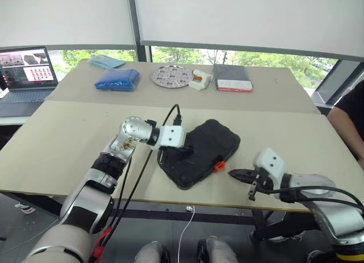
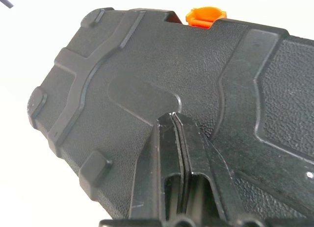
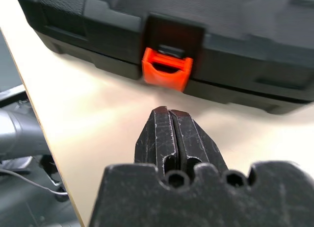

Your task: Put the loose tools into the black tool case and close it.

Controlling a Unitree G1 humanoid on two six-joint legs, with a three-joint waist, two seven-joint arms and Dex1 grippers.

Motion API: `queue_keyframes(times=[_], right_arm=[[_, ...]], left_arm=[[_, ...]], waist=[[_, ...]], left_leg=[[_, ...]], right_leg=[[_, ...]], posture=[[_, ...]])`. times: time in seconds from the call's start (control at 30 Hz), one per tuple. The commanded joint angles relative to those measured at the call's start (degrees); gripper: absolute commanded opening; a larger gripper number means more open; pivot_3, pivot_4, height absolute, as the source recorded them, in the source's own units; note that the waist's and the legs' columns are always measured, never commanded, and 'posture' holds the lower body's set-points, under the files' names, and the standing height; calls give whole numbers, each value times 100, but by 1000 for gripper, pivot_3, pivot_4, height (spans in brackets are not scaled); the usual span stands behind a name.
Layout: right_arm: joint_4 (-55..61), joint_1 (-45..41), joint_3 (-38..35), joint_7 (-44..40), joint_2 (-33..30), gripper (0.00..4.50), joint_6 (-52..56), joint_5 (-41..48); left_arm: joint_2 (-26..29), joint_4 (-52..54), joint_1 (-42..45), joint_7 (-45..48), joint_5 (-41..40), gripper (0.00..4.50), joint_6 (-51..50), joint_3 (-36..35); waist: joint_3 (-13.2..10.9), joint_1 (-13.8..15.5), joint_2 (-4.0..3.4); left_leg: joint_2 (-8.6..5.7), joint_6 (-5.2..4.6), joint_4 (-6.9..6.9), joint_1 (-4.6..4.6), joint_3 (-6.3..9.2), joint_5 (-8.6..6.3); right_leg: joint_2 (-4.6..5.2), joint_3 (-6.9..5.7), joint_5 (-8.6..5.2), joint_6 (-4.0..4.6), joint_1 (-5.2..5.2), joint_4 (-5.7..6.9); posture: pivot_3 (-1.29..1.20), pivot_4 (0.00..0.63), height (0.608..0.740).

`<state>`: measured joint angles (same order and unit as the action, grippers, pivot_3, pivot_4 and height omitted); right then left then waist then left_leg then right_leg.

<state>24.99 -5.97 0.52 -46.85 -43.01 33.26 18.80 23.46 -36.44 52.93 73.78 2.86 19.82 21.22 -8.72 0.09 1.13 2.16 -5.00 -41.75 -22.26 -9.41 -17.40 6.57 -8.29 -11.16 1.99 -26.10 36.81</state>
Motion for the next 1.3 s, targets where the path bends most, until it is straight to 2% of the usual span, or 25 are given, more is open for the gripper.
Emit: queue_keyframes(times=[0.03, 0.47, 1.1, 1.17, 1.2, 1.23, 1.3], right_arm=[[-105, -356, 176, 135, 145, 0, -120, -140], [-373, -1012, 458, 242, 540, 0, -215, -382], [-675, -1387, 464, -66, 424, 0, -383, -548], [-429, -1214, 207, -173, 317, 592, -84, -241], [-277, -1082, 12, -313, 205, 842, 42, -23], [-144, -967, -188, -448, 92, 1189, 167, 198], [75, -755, -780, -780, -193, 1865, 473, 804]], left_arm=[[18, -334, -185, 80, 424, 70, -70, 337], [-96, -516, -160, 176, 488, 70, 104, 411], [-44, -529, -287, 224, 437, 70, -34, 332], [53, -415, -294, 261, 181, 0, -441, 83], [130, -299, -305, 299, -45, 548, -786, -116], [219, -169, -318, 343, -262, 737, -1122, -305], [520, 166, -393, 387, -667, 1418, -1772, -733]], waist=[[0, 12, 0], [1, -64, 0], [6, -103, -9], [7, -101, -11], [7, -98, -11], [6, -90, -11], [5, -95, -10]], left_leg=[[0, 0, 0, 0, 0, 0], [6, 6, 0, 3, 0, 4], [20, 10, 2, 3, -1, 6], [20, 10, 3, 3, -1, 5], [20, 10, 3, 1, -1, 5], [20, 10, 3, -3, 0, 5], [21, 9, 12, -8, 0, 5]], right_leg=[[0, -1, 0, 0, 0, -1], [0, -4, 6, -10, 0, -1], [-4, -11, 6, -10, -5, -2], [-3, -11, 6, -9, -5, -3], [-3, -11, 6, -9, -6, -3], [-4, -11, 5, -9, -9, -2], [-6, -12, 0, 1, -15, -4]], posture=[[0, 150, 718], [0, 150, 718], [0, 150, 718], [0, 150, 718], [0, 150, 718], [0, 150, 718], [0, 150, 718]])
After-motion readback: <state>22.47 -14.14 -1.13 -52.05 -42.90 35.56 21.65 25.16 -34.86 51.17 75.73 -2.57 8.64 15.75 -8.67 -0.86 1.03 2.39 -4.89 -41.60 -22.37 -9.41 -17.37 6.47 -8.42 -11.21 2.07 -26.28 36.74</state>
